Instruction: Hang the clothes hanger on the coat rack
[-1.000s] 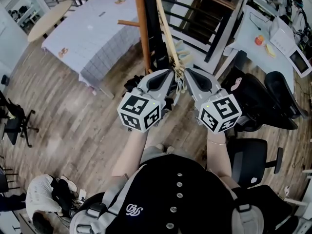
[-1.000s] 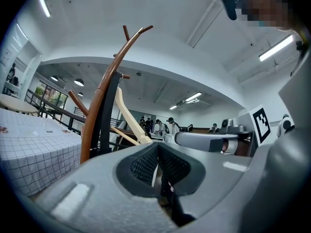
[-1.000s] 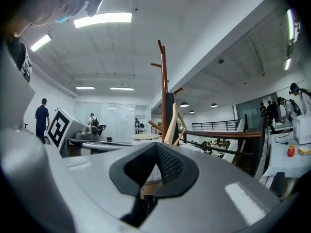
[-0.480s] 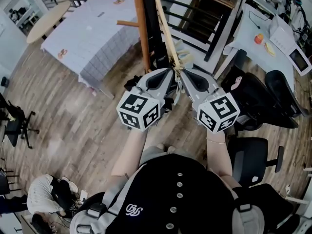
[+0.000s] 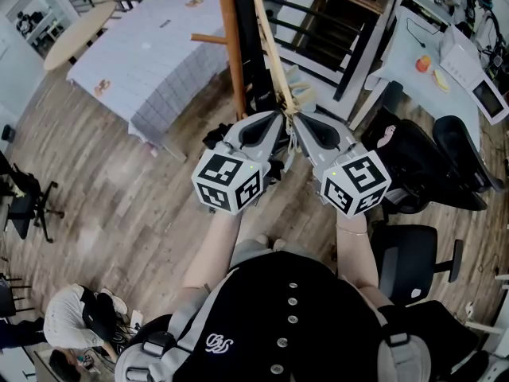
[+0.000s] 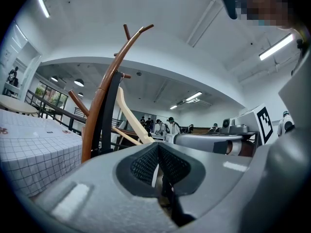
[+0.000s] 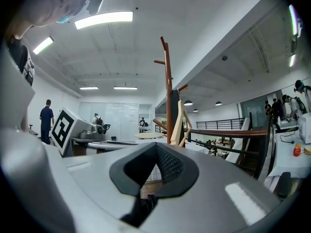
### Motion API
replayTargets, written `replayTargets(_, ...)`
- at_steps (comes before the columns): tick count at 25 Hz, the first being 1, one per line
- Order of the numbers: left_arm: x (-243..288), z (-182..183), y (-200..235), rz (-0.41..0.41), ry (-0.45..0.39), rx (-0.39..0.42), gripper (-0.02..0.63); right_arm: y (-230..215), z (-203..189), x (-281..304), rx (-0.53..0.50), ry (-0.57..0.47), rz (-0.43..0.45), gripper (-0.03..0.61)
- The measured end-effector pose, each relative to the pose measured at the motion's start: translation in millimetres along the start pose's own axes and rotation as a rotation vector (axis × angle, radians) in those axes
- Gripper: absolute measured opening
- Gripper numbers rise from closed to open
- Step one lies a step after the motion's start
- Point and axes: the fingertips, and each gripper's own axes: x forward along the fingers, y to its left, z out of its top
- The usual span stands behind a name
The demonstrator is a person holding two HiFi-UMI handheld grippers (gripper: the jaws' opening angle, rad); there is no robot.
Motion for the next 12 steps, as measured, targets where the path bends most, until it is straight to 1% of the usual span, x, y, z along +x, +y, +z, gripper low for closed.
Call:
replayTargets(6, 11.6, -3.5, 2.0, 0.006, 0.005, -0.010, -0.002, -13.7, -1.4, 0.9, 0.003, 0.004, -0.001, 0.000)
replayTargets(12, 12.2, -4.5, 1.9, -0.002, 0.006, -0.015, -0.001, -12.4, -4.3, 3.0, 0.006, 0.007, 0.000, 0.000)
